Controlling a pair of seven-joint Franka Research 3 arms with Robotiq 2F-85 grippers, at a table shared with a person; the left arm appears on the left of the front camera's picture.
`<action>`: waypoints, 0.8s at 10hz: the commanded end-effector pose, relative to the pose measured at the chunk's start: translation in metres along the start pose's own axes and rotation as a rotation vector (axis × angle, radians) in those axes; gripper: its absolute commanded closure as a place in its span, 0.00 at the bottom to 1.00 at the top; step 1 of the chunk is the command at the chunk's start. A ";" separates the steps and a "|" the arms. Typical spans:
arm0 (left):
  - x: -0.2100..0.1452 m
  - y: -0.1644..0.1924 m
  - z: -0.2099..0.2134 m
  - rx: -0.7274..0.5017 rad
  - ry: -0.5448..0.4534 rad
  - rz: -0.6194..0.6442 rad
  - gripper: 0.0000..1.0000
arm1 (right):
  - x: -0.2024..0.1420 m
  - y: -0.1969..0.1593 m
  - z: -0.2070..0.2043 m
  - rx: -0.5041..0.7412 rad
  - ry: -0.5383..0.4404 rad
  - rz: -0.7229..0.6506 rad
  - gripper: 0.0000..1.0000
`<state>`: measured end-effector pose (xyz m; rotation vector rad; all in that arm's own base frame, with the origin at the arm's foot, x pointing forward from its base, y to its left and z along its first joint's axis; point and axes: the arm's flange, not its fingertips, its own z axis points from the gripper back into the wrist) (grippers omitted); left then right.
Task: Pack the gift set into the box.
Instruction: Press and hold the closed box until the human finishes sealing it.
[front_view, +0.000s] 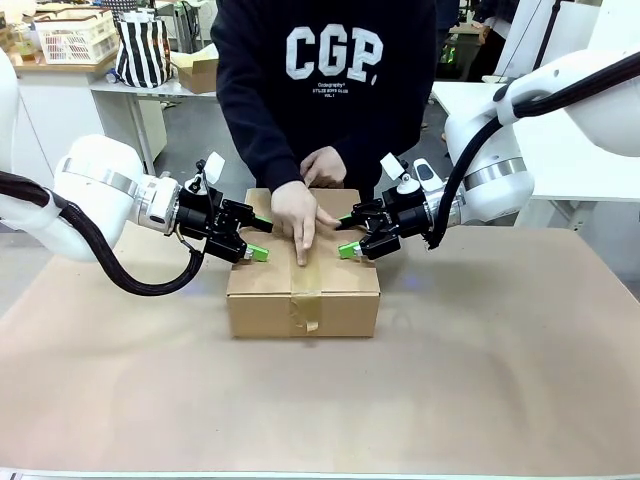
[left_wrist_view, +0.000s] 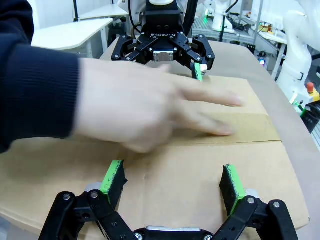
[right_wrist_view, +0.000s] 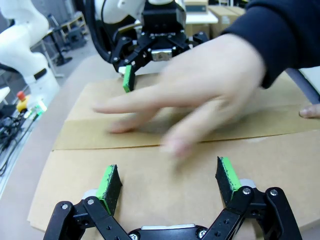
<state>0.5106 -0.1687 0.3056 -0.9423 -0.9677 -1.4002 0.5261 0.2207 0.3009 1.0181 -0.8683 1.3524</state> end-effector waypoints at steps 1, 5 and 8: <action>-0.003 -0.001 0.000 -0.001 0.004 0.004 0.00 | -0.003 0.001 -0.001 -0.002 0.006 -0.003 0.00; -0.003 -0.001 0.000 -0.001 0.004 0.004 0.00 | -0.003 0.001 -0.001 -0.002 0.006 -0.003 0.00; -0.003 -0.001 0.000 -0.001 0.004 0.004 0.00 | -0.003 0.001 -0.001 -0.002 0.006 -0.003 0.00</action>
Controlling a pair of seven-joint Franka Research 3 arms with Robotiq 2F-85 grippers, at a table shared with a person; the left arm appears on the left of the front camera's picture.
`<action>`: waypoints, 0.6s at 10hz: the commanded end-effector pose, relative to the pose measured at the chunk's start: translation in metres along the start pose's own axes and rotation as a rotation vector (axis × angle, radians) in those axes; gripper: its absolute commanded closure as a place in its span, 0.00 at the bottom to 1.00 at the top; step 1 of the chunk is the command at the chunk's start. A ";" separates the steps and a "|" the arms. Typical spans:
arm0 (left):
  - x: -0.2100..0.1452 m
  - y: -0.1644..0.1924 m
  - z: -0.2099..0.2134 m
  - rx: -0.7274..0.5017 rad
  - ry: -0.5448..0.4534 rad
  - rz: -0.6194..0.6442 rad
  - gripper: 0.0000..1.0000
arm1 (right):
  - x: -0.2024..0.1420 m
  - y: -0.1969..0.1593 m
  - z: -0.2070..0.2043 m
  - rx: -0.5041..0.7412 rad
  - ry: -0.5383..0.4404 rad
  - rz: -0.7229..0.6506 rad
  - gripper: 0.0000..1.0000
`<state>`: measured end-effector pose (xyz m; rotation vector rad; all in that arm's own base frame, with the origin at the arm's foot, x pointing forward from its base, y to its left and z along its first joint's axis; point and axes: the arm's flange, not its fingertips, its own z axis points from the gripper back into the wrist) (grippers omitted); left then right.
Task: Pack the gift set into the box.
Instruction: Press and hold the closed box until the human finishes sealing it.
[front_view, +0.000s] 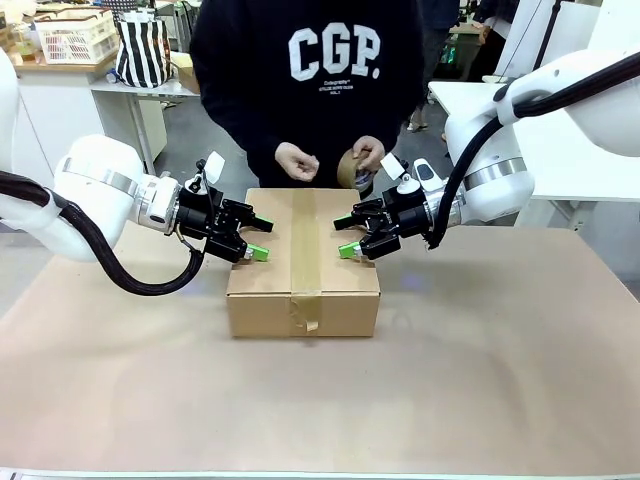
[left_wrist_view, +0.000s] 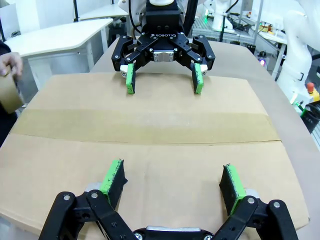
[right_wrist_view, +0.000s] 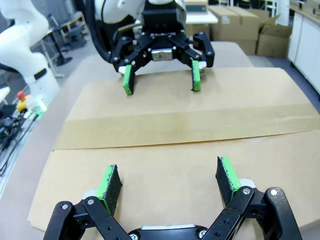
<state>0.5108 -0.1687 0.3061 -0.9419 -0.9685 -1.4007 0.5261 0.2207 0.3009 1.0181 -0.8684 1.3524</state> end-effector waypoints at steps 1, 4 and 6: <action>-0.003 -0.002 0.000 -0.001 0.004 0.005 0.00 | -0.003 0.001 -0.001 -0.002 0.006 -0.003 0.00; -0.003 -0.002 0.000 -0.001 0.004 0.005 0.00 | -0.003 0.001 -0.001 -0.002 0.006 -0.003 0.00; -0.003 -0.002 0.000 -0.001 0.004 0.005 0.00 | -0.003 0.001 -0.001 -0.002 0.006 -0.003 0.00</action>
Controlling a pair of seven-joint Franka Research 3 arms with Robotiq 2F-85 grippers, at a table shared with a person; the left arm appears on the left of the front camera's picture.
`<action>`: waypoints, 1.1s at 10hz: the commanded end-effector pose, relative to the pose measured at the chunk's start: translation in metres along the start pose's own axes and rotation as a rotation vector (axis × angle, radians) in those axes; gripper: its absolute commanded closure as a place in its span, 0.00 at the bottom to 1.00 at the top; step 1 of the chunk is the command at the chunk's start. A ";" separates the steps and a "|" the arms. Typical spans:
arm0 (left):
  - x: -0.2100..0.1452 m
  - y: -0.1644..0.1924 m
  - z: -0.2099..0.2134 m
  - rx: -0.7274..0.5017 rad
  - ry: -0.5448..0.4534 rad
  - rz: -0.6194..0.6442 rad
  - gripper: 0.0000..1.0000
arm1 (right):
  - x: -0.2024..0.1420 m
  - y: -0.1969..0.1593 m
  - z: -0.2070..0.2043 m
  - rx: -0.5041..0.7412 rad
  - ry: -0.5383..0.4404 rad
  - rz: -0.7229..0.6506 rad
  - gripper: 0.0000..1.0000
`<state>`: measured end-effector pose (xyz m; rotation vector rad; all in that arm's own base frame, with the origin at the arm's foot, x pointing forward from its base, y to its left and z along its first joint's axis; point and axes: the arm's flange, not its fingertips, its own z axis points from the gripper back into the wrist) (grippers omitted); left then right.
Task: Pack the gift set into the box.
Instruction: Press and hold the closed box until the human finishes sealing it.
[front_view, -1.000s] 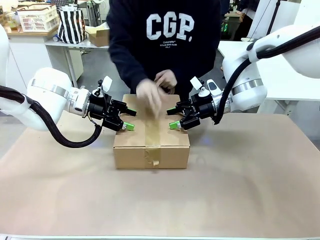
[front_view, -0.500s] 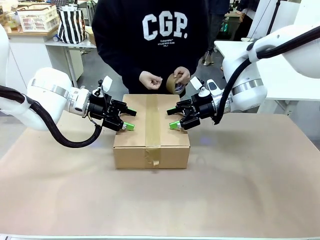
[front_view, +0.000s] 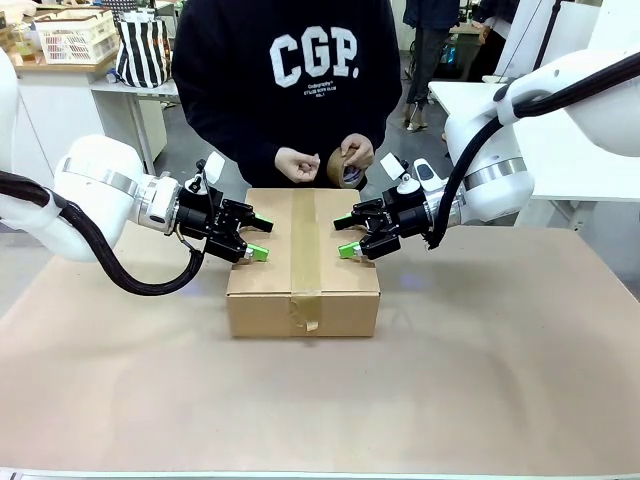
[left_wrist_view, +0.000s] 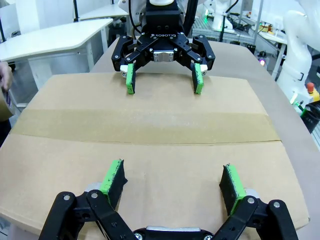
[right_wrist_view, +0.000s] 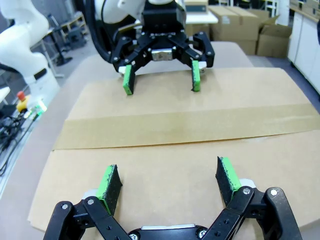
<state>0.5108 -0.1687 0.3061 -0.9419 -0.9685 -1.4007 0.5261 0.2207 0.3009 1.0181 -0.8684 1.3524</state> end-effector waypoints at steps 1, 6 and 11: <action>-0.003 -0.002 0.000 -0.001 0.004 0.005 0.00 | -0.003 0.001 -0.001 -0.002 0.006 -0.003 0.00; -0.003 -0.002 0.000 -0.001 0.004 0.005 0.00 | -0.003 0.001 -0.001 -0.002 0.006 -0.003 0.00; 0.000 0.000 0.000 0.000 0.000 0.000 0.00 | 0.000 0.000 0.000 0.000 0.000 0.000 0.00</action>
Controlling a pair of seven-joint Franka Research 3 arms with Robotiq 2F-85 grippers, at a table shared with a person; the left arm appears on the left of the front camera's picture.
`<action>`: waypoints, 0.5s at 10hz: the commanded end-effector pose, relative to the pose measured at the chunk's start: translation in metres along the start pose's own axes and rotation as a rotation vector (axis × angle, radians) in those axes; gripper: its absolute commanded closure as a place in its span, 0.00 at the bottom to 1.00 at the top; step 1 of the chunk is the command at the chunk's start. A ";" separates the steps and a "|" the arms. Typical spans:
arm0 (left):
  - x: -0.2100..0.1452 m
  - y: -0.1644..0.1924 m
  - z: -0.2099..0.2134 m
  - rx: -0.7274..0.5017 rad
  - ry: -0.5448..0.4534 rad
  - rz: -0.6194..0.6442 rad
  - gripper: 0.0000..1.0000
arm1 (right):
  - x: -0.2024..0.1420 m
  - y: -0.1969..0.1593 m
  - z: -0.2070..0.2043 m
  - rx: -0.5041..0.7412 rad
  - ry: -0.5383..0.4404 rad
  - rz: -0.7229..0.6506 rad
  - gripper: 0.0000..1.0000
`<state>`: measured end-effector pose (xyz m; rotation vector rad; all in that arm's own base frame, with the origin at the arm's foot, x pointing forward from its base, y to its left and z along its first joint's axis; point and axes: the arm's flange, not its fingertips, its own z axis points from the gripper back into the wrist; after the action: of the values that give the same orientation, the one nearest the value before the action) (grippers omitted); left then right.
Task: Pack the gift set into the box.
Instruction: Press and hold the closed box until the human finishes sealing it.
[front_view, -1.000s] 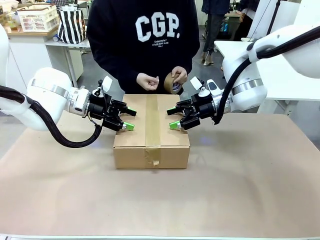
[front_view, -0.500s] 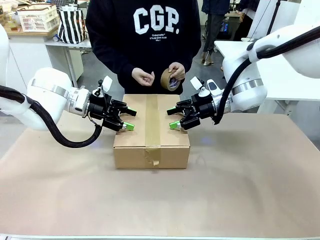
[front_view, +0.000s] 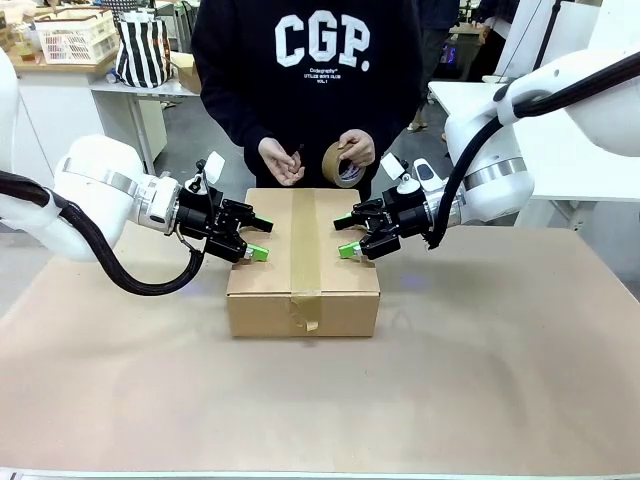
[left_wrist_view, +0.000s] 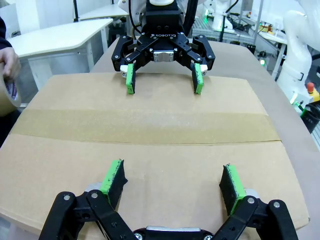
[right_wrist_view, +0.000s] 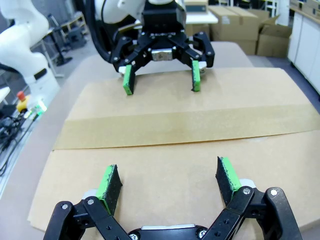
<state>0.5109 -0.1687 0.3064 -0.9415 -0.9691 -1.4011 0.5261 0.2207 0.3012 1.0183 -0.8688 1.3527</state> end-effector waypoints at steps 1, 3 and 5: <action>0.013 -0.002 0.009 -0.043 0.031 0.087 0.00 | 0.015 0.007 0.009 0.042 0.035 -0.096 0.00; 0.048 -0.022 0.047 -0.115 -0.045 0.265 0.00 | 0.045 0.035 0.045 0.080 -0.008 -0.302 0.00; 0.077 -0.065 0.108 -0.148 -0.045 0.469 0.00 | 0.065 0.081 0.097 0.091 -0.064 -0.532 0.00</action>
<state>0.4694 -0.1216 0.3860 -1.1905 -0.7062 -1.1553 0.4813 0.1744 0.3780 1.2076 -0.6001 1.0459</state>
